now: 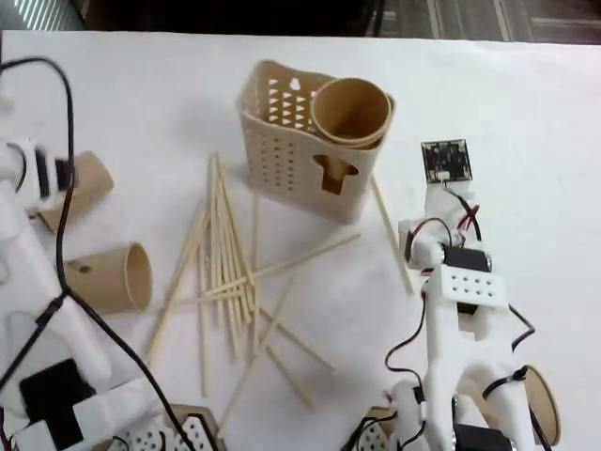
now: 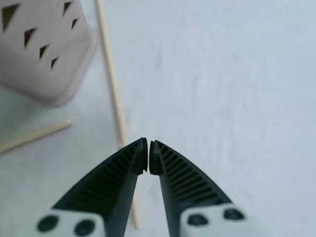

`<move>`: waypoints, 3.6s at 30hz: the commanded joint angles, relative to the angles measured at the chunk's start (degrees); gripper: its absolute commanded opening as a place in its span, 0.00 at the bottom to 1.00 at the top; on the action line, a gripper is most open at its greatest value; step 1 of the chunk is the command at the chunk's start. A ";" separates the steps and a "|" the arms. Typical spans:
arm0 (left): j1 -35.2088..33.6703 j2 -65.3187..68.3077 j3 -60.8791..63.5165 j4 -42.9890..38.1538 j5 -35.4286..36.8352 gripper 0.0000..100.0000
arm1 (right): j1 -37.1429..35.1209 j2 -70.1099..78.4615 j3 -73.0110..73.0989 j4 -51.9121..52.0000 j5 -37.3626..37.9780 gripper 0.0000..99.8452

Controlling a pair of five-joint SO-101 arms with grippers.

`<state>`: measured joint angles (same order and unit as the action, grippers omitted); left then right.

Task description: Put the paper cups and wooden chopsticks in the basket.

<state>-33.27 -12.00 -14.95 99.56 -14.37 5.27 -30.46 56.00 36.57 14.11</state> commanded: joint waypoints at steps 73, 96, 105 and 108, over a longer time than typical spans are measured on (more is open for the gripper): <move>-3.82 25.89 26.73 -54.15 -5.63 0.24 | -1.45 -1.36 0.35 -0.75 0.18 0.02; 6.55 23.60 22.77 -54.07 -10.29 0.02 | -1.54 -1.36 0.35 -0.75 0.18 0.02; 12.88 7.34 22.51 -46.07 -10.37 0.02 | -1.45 -1.36 0.35 -0.75 0.18 0.02; 16.75 0.48 22.51 -43.08 -10.37 0.02 | -1.27 -1.36 0.35 -0.75 0.18 0.02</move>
<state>-20.35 -2.86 10.11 54.20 -24.48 4.04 -30.46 56.62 36.57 14.11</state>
